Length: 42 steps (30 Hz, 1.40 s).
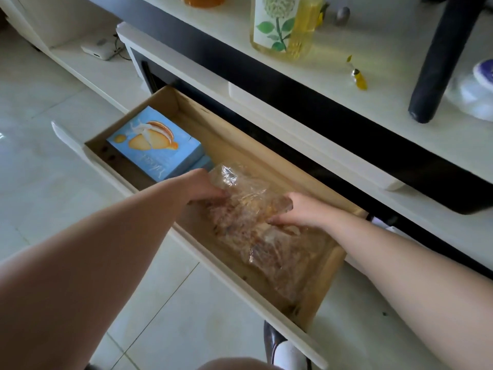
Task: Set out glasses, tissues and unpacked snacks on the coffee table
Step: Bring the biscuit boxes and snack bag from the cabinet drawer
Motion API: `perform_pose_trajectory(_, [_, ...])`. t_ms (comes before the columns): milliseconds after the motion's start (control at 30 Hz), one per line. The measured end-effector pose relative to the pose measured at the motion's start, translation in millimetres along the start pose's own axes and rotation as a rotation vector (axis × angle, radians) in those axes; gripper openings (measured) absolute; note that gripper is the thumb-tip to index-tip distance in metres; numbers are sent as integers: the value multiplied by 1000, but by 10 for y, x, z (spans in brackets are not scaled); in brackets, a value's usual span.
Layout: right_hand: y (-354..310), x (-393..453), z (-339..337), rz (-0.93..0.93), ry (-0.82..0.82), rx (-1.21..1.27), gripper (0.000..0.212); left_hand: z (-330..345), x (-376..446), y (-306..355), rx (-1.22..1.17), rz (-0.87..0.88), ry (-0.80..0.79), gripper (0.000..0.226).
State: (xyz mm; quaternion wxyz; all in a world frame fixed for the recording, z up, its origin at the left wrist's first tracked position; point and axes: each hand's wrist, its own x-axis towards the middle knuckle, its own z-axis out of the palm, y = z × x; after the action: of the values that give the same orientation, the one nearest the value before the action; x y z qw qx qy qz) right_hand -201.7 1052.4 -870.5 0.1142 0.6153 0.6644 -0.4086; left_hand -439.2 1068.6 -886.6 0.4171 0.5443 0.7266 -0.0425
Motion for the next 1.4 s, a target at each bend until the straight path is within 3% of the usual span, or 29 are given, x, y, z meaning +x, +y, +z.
perform_pose_trajectory(200, [-68, -60, -45, -5, -66, 14, 64, -103, -214, 102, 30, 51, 75, 49])
perform_pose_trajectory(400, [-208, -306, -143, -116, -62, 33, 83, -257, -463, 88, -80, 146, 226, 49])
perform_pose_trajectory(700, [-891, -1132, -642, -371, 109, 88, 75, -948, -1565, 76, -331, 269, 508, 56])
perform_pose_trajectory(900, [-1526, -1648, -787, -505, 132, 284, 66, -1325, -2491, -515, -895, 315, 694, 64])
perform_pose_trajectory(1033, [-2097, -1908, -658, -667, 26, 453, 38, -1141, -3138, -937, -1331, 283, 662, 95])
perform_pose_trajectory(1100, [-2430, -1988, -514, -726, -43, 461, 55, -999, -3452, -1121, -1470, 290, 561, 100])
perform_pose_trajectory(1167, [-2753, -2067, -315, -771, -113, 433, 83, -861, -3747, -1298, -1528, 346, 467, 85])
perform_pose_trajectory(1200, [-2900, -2095, -202, -798, -155, 423, 88, -801, -3887, -1375, -1531, 374, 456, 72])
perform_pose_trajectory(1300, [-3332, -2293, 195, -853, -281, 371, 76, -646, -4354, -1634, -1551, 403, 586, 41])
perform_pose_trajectory(1400, [-3764, -2505, 646, -902, -427, 320, 63, -462, -4850, -2007, -1633, 360, 762, 54])
